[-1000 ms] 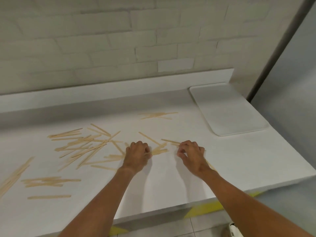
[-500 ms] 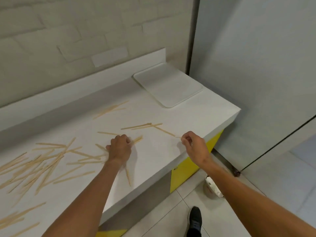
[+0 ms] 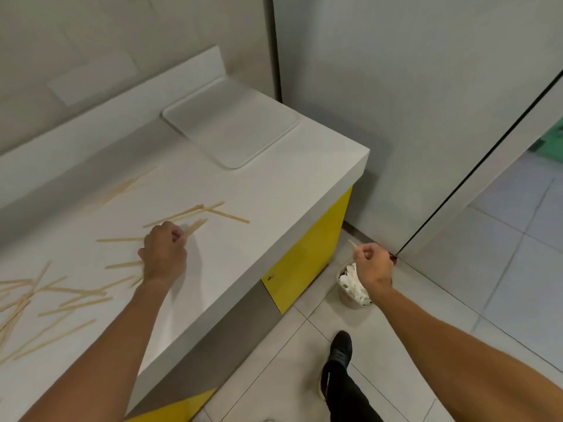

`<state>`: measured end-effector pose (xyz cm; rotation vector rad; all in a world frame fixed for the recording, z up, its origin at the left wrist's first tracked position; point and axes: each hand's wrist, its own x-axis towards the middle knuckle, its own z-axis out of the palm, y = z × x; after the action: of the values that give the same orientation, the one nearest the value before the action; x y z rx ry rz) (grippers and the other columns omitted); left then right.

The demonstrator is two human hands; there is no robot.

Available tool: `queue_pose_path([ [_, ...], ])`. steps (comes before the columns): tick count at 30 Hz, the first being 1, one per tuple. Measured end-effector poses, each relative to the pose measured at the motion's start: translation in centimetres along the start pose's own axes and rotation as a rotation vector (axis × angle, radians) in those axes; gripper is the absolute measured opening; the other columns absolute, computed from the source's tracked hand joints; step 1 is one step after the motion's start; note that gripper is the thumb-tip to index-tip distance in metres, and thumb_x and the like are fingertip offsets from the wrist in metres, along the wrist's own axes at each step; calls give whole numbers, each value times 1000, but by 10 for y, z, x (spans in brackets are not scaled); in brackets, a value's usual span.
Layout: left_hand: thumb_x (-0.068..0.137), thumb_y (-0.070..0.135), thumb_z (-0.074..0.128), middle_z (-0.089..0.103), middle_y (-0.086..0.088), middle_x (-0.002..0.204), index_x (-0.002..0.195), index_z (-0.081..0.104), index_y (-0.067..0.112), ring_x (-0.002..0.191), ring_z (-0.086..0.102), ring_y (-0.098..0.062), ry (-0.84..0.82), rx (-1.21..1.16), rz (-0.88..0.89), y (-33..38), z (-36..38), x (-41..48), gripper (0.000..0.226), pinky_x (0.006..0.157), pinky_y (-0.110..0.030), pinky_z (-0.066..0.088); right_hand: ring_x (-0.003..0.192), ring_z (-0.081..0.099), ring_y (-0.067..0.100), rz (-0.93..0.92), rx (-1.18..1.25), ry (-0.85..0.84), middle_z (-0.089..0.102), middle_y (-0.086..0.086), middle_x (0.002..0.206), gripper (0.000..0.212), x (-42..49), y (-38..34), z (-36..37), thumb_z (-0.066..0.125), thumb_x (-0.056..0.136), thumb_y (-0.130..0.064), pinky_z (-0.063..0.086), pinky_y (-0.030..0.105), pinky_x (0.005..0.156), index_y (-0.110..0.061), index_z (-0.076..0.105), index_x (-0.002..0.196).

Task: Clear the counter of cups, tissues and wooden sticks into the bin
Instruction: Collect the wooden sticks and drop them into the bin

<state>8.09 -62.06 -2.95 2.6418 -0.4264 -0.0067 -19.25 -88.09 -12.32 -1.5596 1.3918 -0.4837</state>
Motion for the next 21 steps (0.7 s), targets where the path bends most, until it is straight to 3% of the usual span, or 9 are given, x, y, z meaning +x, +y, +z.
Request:
queue_pose_path([
  [4,91,2,55,57,-4,90,84,54,15,87,51,-23,47,-58,132,22,3,-12,15,85,-45,37,68,55,9,-23,-34,-44,64,4,78,12,1,11,-5,56,96,-11,37,16,56,-11,61,85],
  [6,94,4,55,56,-4,92,89,54,14,88,53,-23,23,-168,212,42,4,-19,11,80,-35,44,71,58,13,0,-10,-19,65,5,80,11,3,17,-10,56,96,-12,39,17,57,-10,62,87],
  [8,96,5,55,56,-5,95,93,54,12,88,54,-22,-47,-279,300,73,13,-26,8,71,-23,44,68,55,10,58,25,32,63,2,78,10,8,26,-21,56,96,-14,38,19,55,-8,63,90],
  [12,96,5,54,56,-4,90,92,54,13,84,54,-20,-211,-427,531,141,53,-48,9,72,-30,46,68,51,11,128,57,59,59,3,78,10,22,56,-43,56,96,-13,43,21,58,-5,62,93],
  [16,96,8,54,53,3,88,92,53,16,80,50,-13,-409,-440,688,205,129,-82,9,66,-23,40,70,55,10,202,43,40,61,1,77,10,52,99,-55,54,95,-8,45,19,59,-7,63,91],
  [18,94,6,56,51,5,85,90,54,15,78,47,-8,-509,-451,678,224,180,-94,10,65,-18,37,75,59,13,239,24,20,64,2,81,11,77,120,-54,54,95,-8,51,23,65,-11,63,88],
  [21,91,3,59,56,0,82,86,56,13,73,48,-8,-621,-443,506,230,272,-100,11,60,-19,41,75,60,12,305,-1,-27,68,6,85,12,122,159,-45,53,94,-7,53,27,71,-10,64,90],
])
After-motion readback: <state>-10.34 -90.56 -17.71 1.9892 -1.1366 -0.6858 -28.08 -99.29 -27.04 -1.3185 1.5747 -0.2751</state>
